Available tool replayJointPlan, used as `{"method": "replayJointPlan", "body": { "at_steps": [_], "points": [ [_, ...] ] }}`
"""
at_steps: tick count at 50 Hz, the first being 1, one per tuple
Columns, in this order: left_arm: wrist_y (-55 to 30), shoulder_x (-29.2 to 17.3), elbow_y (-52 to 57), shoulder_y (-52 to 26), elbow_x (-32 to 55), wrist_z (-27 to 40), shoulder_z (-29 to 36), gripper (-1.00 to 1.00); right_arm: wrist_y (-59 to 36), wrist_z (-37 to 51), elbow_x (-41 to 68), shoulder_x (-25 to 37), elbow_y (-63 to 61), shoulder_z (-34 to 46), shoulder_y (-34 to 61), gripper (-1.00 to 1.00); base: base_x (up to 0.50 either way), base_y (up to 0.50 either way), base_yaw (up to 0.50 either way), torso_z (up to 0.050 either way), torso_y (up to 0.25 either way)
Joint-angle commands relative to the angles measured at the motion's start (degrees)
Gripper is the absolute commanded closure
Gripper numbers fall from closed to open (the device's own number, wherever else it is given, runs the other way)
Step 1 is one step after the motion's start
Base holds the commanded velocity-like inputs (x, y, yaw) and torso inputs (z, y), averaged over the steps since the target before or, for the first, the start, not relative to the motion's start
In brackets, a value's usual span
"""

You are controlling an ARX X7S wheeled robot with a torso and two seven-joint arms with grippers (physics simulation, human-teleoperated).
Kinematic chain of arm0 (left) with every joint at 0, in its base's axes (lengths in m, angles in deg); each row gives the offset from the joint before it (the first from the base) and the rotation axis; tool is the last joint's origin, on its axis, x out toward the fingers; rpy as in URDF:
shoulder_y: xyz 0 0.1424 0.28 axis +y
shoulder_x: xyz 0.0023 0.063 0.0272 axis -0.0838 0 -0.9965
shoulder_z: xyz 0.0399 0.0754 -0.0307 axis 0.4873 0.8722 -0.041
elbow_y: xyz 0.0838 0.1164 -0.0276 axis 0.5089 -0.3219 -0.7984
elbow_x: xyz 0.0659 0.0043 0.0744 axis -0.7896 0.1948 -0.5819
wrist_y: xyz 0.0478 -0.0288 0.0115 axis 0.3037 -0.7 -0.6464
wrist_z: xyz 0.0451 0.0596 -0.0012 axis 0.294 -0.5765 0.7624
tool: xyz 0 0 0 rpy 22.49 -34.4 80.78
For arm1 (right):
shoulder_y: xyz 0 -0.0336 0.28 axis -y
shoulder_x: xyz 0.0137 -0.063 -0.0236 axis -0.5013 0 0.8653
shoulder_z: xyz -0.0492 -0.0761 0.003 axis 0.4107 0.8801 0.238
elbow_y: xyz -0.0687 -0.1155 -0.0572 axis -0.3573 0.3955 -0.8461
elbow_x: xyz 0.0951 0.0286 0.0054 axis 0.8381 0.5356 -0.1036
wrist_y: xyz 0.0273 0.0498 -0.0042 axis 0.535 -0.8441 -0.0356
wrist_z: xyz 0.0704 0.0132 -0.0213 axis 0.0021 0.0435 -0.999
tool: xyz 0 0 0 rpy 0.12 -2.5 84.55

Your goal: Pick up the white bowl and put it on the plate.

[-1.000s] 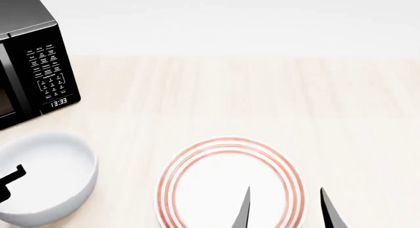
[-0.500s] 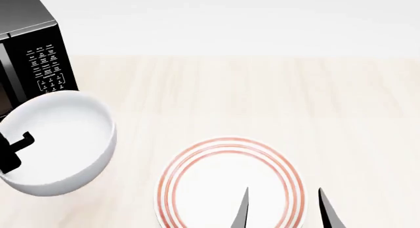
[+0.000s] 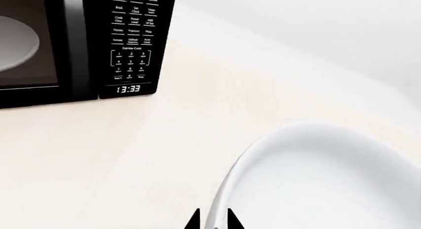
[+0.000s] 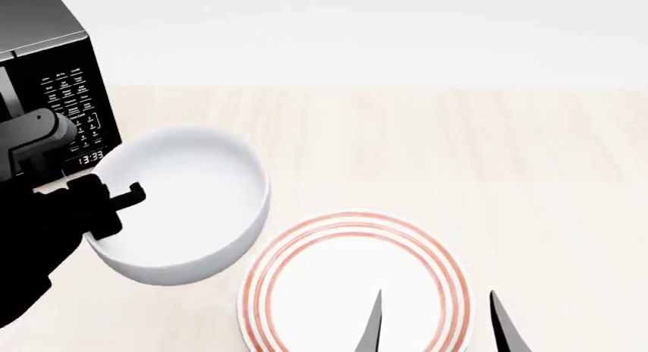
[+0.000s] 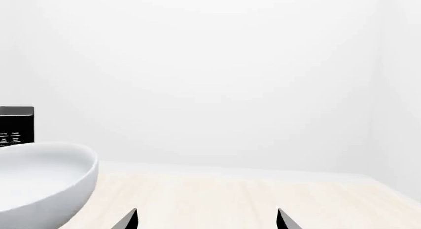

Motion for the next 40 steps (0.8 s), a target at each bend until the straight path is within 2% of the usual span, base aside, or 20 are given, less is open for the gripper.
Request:
{"method": "replayJointPlan", "body": {
  "at_steps": [1, 16, 40],
  "points": [
    [1.81, 3.07, -3.75, -3.18, 0.69, -0.83, 4.04, 1.00, -0.04, 0.26, -0.07, 0.23, -0.32, 0.30, -0.12, -1.00, 0.00, 0.00, 0.00, 0.000, 0.000],
    [5.55, 5.97, -8.86, -3.82, 1.32, -1.92, 10.18, 1.00, 0.33, 0.47, 0.39, 0.56, -0.26, 0.11, -0.16, -1.00, 0.00, 0.00, 0.00, 0.000, 0.001],
    [17.83, 6.59, -21.45, -7.37, 12.00, 0.43, 25.80, 1.00, 1.09, 0.39, 1.13, 0.68, 1.59, 0.37, 0.43, -1.00, 0.00, 0.00, 0.00, 0.000, 0.000]
  ]
}}
